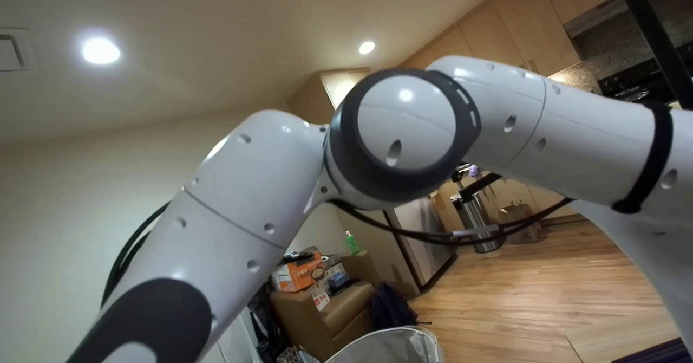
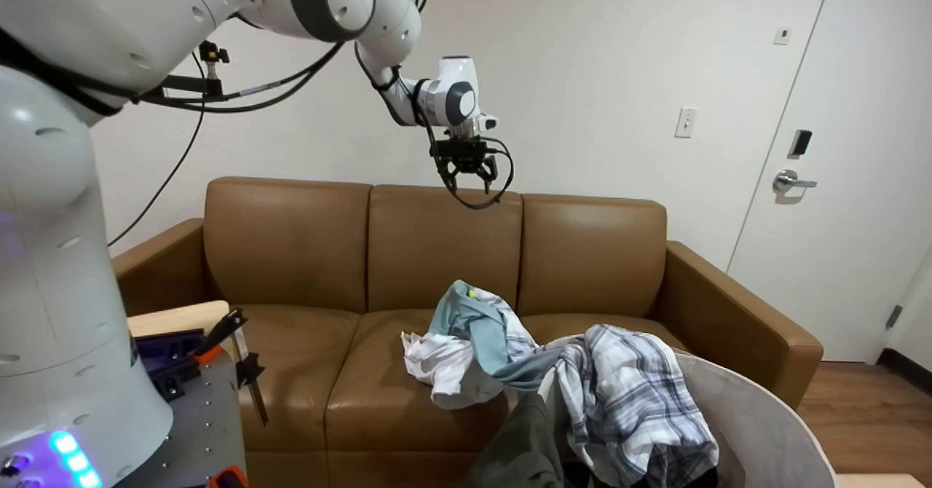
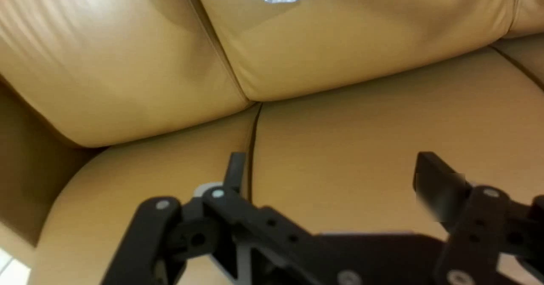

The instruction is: Pick up clothes from the laundry basket and put them on the couch.

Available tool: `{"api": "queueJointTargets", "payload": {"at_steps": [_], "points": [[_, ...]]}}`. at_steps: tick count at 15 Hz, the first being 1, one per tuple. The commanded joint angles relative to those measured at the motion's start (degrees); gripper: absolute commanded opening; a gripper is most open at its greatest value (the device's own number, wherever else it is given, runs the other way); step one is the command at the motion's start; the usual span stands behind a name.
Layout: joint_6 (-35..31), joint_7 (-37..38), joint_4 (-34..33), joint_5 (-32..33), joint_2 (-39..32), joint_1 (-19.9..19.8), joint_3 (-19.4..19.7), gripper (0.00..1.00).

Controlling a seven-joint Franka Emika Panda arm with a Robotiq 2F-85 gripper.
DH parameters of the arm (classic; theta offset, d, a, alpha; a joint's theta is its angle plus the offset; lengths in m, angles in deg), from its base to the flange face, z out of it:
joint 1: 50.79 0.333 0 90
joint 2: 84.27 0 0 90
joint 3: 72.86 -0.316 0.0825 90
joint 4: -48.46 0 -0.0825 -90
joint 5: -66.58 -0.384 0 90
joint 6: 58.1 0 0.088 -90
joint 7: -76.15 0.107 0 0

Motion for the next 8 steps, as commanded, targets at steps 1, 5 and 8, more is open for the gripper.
{"api": "queueJointTargets", "payload": {"at_steps": [1,5,8], "points": [[-5.9,5.1,13.9,-1.7,11.3,-4.0,1.5,1.0],[-10.8,9.3,24.6,-5.2,18.4,-8.8,4.7,1.0],[-18.1,8.6,33.0,-9.9,20.9,-14.1,5.3,1.0]]}}
